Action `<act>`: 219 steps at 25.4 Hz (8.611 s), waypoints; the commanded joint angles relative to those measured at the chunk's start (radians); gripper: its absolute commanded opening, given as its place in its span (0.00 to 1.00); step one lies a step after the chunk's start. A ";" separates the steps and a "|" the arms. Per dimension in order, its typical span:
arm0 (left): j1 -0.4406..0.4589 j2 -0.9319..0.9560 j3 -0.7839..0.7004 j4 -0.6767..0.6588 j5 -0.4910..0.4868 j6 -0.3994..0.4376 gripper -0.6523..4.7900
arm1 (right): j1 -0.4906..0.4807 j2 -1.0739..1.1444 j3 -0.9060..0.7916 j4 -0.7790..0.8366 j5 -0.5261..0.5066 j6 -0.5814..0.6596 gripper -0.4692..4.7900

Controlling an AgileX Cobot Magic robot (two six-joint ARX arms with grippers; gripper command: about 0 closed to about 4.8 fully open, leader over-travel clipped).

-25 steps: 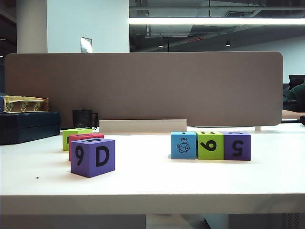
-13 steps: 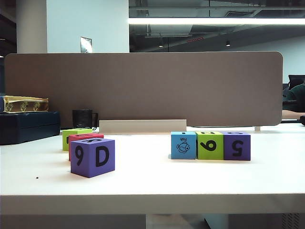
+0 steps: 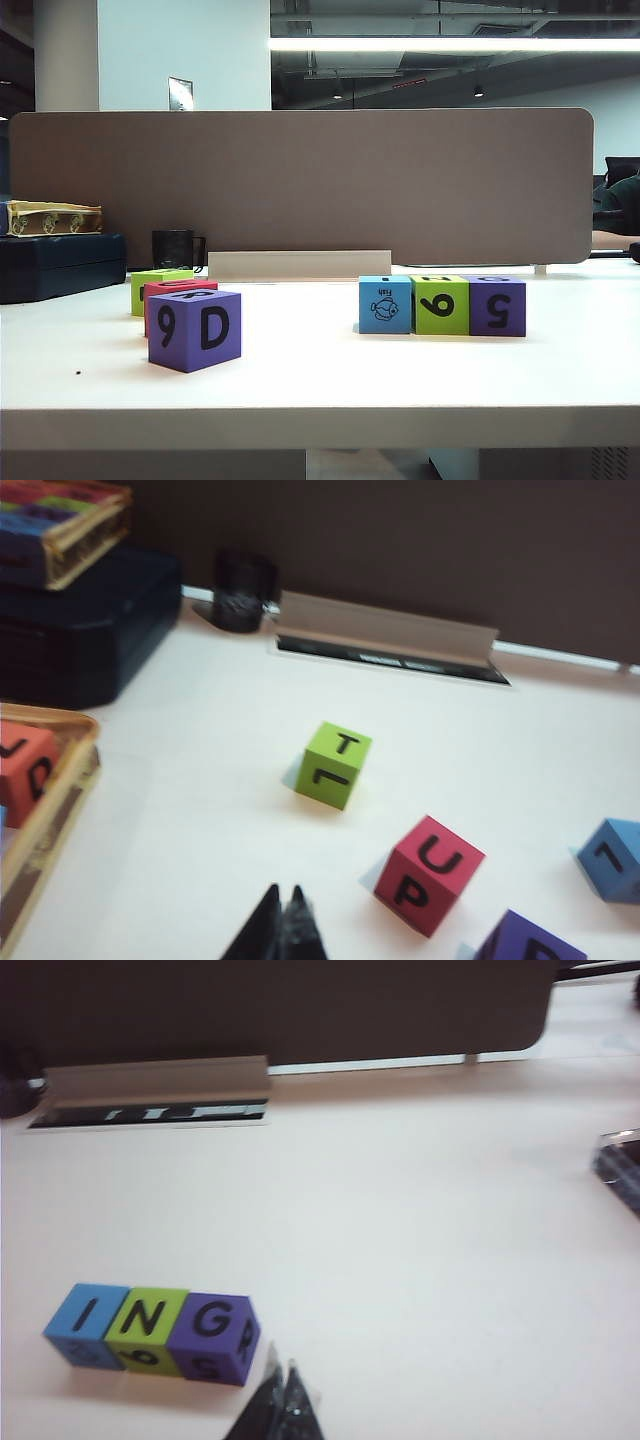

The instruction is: Select the appropriate blocks from the scattered letter blocks on the table and arrange them in a row to spell out "TURING".

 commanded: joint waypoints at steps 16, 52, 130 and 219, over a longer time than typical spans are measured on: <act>-0.001 0.386 0.166 0.021 0.120 0.011 0.11 | 0.188 0.047 0.019 0.010 -0.048 0.004 0.09; -0.252 0.914 0.504 -0.049 0.210 0.123 0.11 | 0.225 0.300 0.243 -0.178 -0.220 0.004 0.09; -0.531 1.352 0.520 0.221 0.039 0.077 0.60 | 0.460 0.359 0.243 -0.274 -0.286 0.004 0.09; -0.397 1.543 1.132 -0.525 -0.066 0.391 0.81 | 0.459 0.359 0.243 -0.356 -0.233 0.004 0.09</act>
